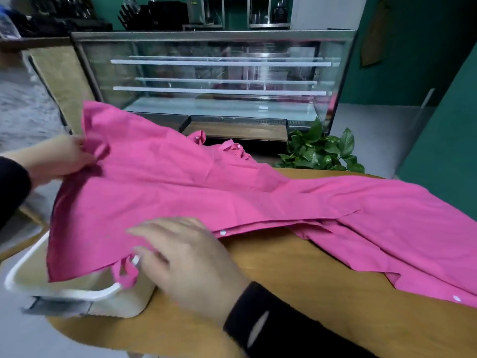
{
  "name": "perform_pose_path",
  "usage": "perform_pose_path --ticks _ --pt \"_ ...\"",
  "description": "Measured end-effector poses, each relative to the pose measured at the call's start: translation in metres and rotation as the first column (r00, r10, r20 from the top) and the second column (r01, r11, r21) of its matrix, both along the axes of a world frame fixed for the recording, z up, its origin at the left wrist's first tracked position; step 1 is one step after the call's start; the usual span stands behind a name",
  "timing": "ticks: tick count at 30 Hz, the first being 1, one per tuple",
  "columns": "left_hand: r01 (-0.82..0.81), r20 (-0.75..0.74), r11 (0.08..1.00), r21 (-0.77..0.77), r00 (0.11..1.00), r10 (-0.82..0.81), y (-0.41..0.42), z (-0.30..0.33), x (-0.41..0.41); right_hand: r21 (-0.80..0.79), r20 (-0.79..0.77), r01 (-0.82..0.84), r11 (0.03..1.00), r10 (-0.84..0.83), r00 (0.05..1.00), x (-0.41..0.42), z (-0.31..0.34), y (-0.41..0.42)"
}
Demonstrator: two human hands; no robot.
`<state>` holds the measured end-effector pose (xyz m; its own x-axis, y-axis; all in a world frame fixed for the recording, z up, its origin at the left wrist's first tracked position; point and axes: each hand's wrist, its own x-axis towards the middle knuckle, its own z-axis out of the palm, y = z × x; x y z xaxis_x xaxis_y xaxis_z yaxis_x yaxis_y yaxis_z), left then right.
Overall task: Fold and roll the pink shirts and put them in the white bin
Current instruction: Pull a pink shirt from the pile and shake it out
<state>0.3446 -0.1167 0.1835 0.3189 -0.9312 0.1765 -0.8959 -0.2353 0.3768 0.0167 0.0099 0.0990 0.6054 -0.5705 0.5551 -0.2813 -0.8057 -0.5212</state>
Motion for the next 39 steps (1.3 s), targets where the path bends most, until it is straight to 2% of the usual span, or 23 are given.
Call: perform_pose_path --ticks 2,4,6,8,10,12,15,16,20,23,25,27,28,30,32,34,35,37,39 --pt "-0.069 0.131 0.998 -0.011 0.989 0.070 -0.009 -0.004 0.010 -0.075 0.039 0.234 0.969 -0.232 0.972 -0.068 0.012 -0.007" --pt "-0.119 0.224 0.982 -0.143 0.963 0.150 -0.002 -0.007 -0.030 -0.050 -0.062 0.487 0.872 -0.489 0.870 -0.137 -0.015 -0.029" --pt "0.099 0.167 0.957 -0.274 0.984 -0.054 0.019 0.003 -0.115 0.045 -0.323 0.668 0.743 -0.622 0.713 -0.192 -0.045 -0.045" --pt "0.329 0.105 0.899 -0.288 0.944 -0.312 0.035 -0.004 -0.187 0.044 -0.435 0.758 0.651 -0.671 0.601 -0.236 -0.072 -0.058" --pt "0.514 0.111 0.832 -0.208 0.858 -0.502 0.053 -0.032 -0.255 0.078 -0.482 0.798 0.598 -0.678 0.555 -0.271 -0.088 -0.062" --pt "0.628 0.239 0.776 -0.060 0.764 -0.599 0.068 -0.076 -0.312 0.140 -0.503 0.805 0.577 -0.658 0.560 -0.285 -0.099 -0.059" --pt "0.543 0.412 0.821 0.178 0.717 -0.563 0.077 -0.140 -0.354 0.112 -0.570 0.785 0.610 -0.608 0.553 -0.291 -0.119 -0.050" --pt "0.497 0.451 0.843 0.205 0.717 -0.532 0.077 -0.156 -0.358 0.104 -0.575 0.774 0.624 -0.598 0.559 -0.295 -0.126 -0.048" --pt "0.407 0.513 0.896 0.175 0.740 -0.436 0.059 -0.184 -0.345 0.073 -0.541 0.767 0.637 -0.621 0.567 -0.299 -0.135 -0.038" --pt "0.424 0.525 0.902 0.079 0.752 -0.399 0.049 -0.176 -0.328 0.064 -0.528 0.764 0.642 -0.628 0.571 -0.299 -0.134 -0.033" --pt "0.482 0.558 0.876 0.012 0.724 -0.405 0.045 -0.167 -0.316 0.100 -0.496 0.765 0.636 -0.634 0.593 -0.299 -0.131 -0.034" --pt "0.580 0.537 0.814 -0.035 0.698 -0.474 0.046 -0.156 -0.304 0.148 -0.369 0.771 0.619 -0.689 0.624 -0.305 -0.123 -0.039" --pt "0.615 0.512 0.787 -0.049 0.692 -0.509 0.048 -0.150 -0.297 0.126 -0.287 0.790 0.601 -0.740 0.609 -0.311 -0.118 -0.043" --pt "0.647 0.451 0.759 -0.066 0.698 -0.556 0.050 -0.141 -0.280 0.071 -0.211 0.855 0.514 -0.830 0.517 -0.329 -0.110 -0.054" --pt "0.662 0.392 0.750 -0.019 0.695 -0.603 0.052 -0.134 -0.260 0.135 -0.320 0.900 0.414 -0.842 0.435 -0.348 -0.106 -0.065" --pt "0.657 0.381 0.751 0.064 0.680 -0.627 0.053 -0.132 -0.246 0.261 -0.476 0.902 0.342 -0.768 0.429 -0.364 -0.107 -0.070" --pt "0.648 0.410 0.755 0.100 0.664 -0.625 0.055 -0.133 -0.242 0.273 -0.535 0.908 0.319 -0.734 0.419 -0.370 -0.108 -0.071" --pt "0.613 0.467 0.773 0.162 0.643 -0.607 0.061 -0.133 -0.243 0.200 -0.599 0.935 0.292 -0.719 0.352 -0.380 -0.108 -0.070" --pt "0.615 0.495 0.776 0.140 0.636 -0.593 0.071 -0.134 -0.258 0.135 -0.582 0.932 0.337 -0.734 0.350 -0.386 -0.104 -0.068"
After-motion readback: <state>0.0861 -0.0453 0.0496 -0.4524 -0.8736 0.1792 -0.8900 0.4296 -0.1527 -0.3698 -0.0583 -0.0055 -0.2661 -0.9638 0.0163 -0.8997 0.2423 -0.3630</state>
